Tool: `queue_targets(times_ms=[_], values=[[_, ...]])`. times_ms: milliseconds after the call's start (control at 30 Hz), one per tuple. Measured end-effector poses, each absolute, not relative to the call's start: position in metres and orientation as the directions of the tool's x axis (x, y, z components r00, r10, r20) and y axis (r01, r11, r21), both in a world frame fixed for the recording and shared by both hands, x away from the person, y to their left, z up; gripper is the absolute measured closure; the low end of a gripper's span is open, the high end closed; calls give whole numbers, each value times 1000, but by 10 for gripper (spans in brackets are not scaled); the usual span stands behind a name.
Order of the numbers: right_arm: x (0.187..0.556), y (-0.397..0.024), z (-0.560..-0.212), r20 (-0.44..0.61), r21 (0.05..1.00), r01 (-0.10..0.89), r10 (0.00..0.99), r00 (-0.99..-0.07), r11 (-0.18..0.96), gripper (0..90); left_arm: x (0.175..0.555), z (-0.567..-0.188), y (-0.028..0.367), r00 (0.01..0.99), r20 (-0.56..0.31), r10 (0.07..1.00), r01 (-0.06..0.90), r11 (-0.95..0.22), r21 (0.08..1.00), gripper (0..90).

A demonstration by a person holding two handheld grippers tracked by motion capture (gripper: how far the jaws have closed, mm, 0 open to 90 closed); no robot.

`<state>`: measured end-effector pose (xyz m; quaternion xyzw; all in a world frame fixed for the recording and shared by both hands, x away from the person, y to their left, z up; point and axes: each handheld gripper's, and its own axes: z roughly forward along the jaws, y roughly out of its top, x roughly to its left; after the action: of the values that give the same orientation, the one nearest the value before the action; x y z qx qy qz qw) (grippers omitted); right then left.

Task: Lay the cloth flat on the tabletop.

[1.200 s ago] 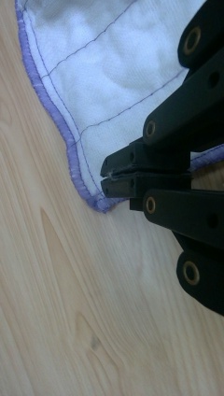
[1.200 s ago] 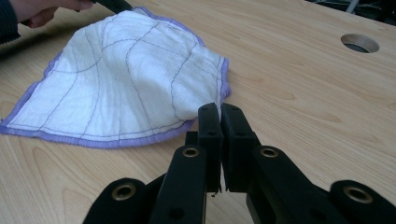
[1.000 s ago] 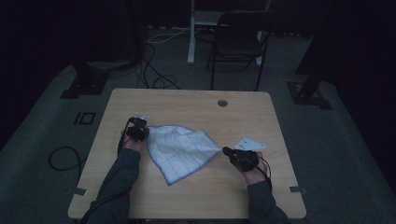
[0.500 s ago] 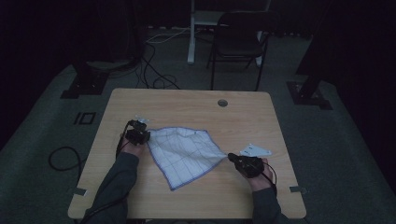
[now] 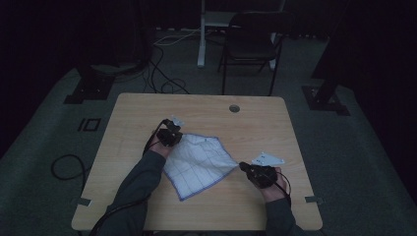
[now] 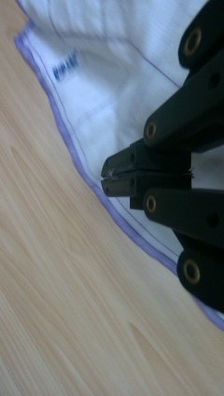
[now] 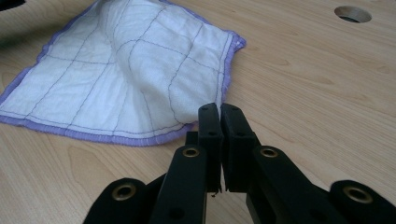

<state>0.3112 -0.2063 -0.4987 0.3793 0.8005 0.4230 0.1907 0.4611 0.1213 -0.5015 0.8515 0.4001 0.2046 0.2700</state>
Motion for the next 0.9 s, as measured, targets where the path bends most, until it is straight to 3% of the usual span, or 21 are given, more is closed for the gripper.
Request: queue_targets(times_ms=[267,900], values=[[312,-208,-500,16,822,446,768,-640,355,885,477,-521,117,599,115,792,618,-550,561,900],[316,-209,-506,-15,790,475,788,-616,387,886,476,-521,141,490,97,866,680,-450,579,893]])
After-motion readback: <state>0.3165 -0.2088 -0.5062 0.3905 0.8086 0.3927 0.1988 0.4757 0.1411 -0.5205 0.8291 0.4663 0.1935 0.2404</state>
